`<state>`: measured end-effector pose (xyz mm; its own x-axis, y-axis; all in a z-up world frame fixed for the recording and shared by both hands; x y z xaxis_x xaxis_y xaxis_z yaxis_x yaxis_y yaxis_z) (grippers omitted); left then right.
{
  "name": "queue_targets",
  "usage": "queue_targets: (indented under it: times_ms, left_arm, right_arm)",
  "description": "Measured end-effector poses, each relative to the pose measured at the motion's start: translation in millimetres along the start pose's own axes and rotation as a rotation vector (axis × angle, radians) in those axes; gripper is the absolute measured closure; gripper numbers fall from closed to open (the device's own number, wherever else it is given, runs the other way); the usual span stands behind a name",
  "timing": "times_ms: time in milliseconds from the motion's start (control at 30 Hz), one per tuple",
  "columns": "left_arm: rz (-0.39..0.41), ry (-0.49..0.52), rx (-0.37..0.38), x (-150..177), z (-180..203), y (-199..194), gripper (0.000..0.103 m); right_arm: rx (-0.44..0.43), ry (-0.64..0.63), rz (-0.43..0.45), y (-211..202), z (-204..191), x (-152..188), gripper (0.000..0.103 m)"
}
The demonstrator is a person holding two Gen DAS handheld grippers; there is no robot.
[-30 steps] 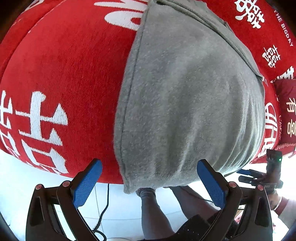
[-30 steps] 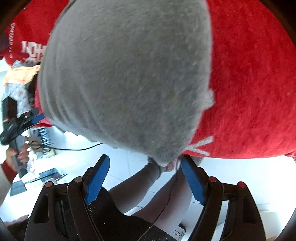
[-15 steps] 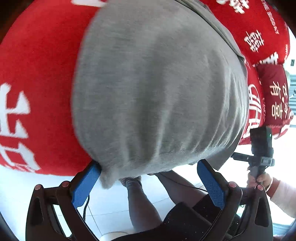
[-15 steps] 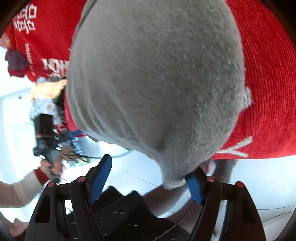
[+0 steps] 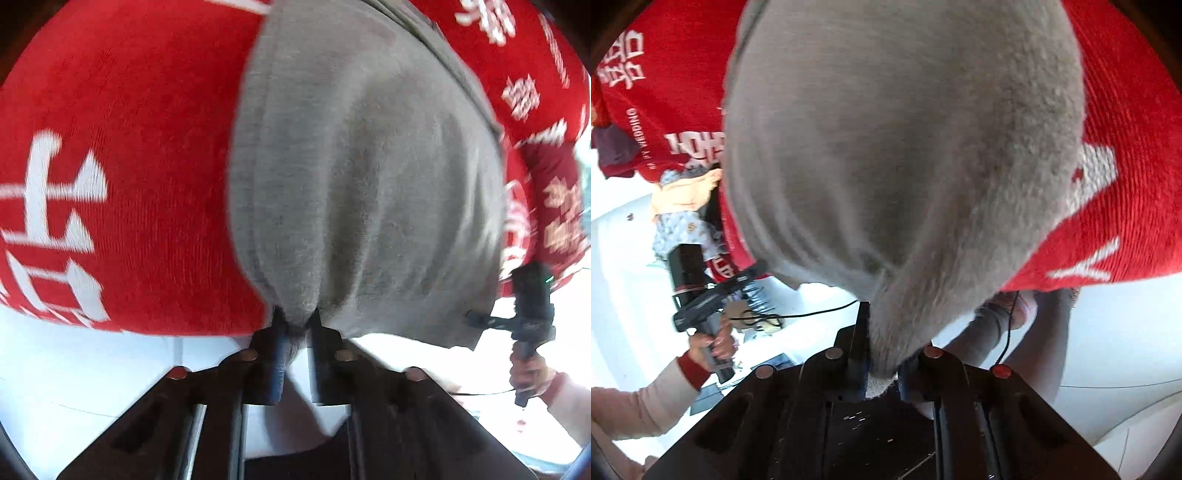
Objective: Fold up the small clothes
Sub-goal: 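Grasp the grey sweater's hem with both grippers, then lift the hem with both grippers and fold it over toward the collar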
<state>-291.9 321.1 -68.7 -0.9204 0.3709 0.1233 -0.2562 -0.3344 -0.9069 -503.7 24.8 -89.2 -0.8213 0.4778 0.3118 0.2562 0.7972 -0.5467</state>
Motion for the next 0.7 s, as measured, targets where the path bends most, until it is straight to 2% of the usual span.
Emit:
queue_targets:
  times_ms: [200,400,700]
  left_arm:
    - [0.024,0.004,0.05,-1.5,8.8,-9.3,0.092]
    - [0.07,0.032,0.143,-9.6,33.1,-26.0,0.092]
    - [0.181,-0.009,0.283,-42.4,47.1,-64.1,0.092]
  right_arm:
    - [-0.03,-0.007,0.013,-12.7,-15.5,4.3,0.091]
    - [-0.095,-0.023,0.054,-23.1,-36.7,1.1,0.091]
    - [-0.173,-0.063,0.179,-57.2,-75.2,-13.7,0.091]
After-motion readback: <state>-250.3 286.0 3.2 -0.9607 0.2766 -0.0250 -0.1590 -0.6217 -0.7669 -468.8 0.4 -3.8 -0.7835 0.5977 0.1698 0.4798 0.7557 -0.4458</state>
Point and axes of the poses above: each gripper's, at about its wrist camera, not at the fingertips, and y roughly the way its jaws point, z to its right, x to its underside, the point moved 3 cm from there along y, roughly the way its jaws point, and after that the axes turned 4 degrees about -x, right-handed, at the moved point
